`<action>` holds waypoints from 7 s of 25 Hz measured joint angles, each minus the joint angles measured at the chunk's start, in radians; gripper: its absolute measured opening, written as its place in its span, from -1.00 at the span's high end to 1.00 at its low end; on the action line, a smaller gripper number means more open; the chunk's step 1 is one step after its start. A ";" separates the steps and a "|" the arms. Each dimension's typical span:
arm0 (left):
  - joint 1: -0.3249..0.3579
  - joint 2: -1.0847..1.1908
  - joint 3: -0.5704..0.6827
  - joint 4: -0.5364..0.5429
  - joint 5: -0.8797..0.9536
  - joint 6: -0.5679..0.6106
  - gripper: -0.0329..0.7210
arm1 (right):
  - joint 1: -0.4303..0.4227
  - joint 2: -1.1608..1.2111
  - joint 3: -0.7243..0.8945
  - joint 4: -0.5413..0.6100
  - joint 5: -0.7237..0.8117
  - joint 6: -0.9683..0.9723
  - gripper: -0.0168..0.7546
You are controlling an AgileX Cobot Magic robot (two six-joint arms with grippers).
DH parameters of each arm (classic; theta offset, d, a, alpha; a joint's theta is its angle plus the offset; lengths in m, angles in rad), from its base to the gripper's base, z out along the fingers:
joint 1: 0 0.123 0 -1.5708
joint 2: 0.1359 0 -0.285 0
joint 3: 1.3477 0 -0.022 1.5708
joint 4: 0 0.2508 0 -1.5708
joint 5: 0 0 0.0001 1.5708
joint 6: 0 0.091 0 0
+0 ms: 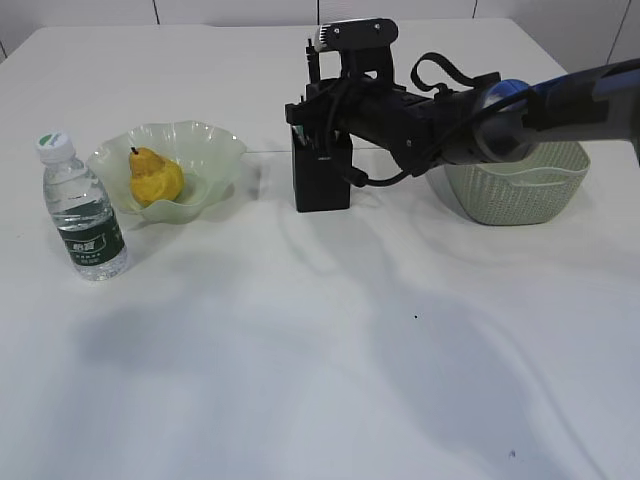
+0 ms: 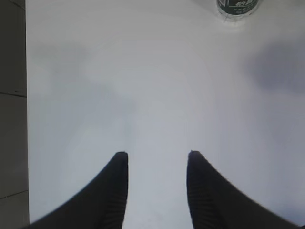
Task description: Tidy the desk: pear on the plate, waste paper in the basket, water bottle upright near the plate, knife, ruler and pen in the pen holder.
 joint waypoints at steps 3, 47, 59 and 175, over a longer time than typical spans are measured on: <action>0.000 0.000 0.000 0.000 0.000 0.000 0.16 | 0.000 0.000 0.000 0.000 0.001 0.000 0.66; 0.000 0.000 0.000 0.034 -0.014 0.000 0.16 | -0.001 -0.305 -0.002 -0.008 0.514 -0.005 0.39; 0.000 -0.091 0.000 0.044 -0.145 -0.049 0.18 | -0.001 -0.631 0.084 -0.031 0.693 -0.012 0.39; 0.219 -0.994 0.510 -0.382 -0.075 0.274 0.18 | -0.288 -2.322 1.196 0.077 1.466 -0.152 0.39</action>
